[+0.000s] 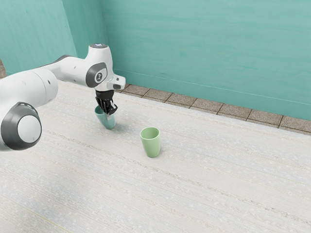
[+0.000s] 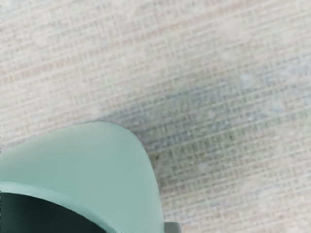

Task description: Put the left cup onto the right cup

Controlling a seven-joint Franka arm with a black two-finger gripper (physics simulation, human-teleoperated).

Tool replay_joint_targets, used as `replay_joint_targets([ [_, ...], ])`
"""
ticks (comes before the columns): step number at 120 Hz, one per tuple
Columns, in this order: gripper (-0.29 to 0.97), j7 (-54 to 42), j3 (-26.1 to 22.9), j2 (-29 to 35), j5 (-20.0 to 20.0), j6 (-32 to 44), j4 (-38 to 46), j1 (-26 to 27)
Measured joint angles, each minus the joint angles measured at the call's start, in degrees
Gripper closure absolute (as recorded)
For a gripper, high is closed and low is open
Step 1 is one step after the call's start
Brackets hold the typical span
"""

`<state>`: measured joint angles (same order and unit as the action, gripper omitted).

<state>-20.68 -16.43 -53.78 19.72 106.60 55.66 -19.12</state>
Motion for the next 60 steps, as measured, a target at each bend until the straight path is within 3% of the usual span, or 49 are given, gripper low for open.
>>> replay_joint_targets([
  [60, 0.77, 0.4, 0.3, 3.0, 0.1, 0.0, 0.7, -0.3],
])
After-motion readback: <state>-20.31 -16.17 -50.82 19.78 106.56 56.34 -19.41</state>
